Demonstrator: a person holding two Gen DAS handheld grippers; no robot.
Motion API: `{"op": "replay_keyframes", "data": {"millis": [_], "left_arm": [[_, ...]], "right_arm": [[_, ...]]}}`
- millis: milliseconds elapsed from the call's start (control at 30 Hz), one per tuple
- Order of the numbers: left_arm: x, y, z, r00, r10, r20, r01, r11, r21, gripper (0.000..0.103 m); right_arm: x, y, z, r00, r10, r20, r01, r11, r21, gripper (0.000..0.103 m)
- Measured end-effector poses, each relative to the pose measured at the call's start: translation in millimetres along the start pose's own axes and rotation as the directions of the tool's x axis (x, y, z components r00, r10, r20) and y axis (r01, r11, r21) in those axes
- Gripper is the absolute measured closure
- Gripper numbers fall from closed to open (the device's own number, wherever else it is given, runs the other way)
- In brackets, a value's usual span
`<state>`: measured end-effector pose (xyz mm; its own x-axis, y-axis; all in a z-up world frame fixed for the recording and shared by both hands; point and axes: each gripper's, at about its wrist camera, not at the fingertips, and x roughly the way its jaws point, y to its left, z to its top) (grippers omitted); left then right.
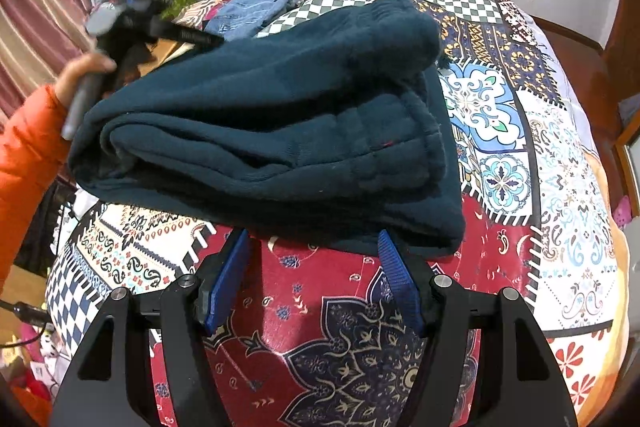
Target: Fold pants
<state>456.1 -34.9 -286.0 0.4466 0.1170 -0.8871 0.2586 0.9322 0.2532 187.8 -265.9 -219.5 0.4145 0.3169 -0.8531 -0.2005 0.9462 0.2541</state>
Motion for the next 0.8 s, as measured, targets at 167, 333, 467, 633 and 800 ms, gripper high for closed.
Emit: {"op": "replay_keyframes", "data": {"millis": [167,333,467,633,800], "left_arm": [[-13.0,17.5,-39.3,0.998,0.051,0.023,-0.051,0.998,-0.023,0.0],[-29.1,52.9,-87.1,0.998,-0.032,-0.047,0.026,0.99,-0.135,0.001],[-58.0,56.1,-127.9,0.994,-0.092,-0.061,0.082,0.986,-0.145,0.009],[-93.0,36.8,-153.2,0.987,-0.15,-0.062,0.141,0.981,-0.13,0.022],[-110.1,14.3,-156.4,0.978,-0.199,-0.062,0.187,0.969,-0.164,0.023]], "right_arm": [[2.5,-2.3,2.9,1.0,-0.006,-0.013,0.006,1.0,-0.001,0.04],[-6.7,0.3,-2.2,1.0,-0.021,-0.001,0.021,0.999,-0.025,0.04],[-22.4,5.9,-8.1,0.998,-0.046,0.035,0.048,0.997,-0.055,0.04],[-41.6,14.3,-7.3,0.992,-0.073,0.099,0.081,0.993,-0.086,0.04],[-57.1,23.1,-4.6,0.987,-0.058,0.152,0.068,0.996,-0.062,0.038]]}}
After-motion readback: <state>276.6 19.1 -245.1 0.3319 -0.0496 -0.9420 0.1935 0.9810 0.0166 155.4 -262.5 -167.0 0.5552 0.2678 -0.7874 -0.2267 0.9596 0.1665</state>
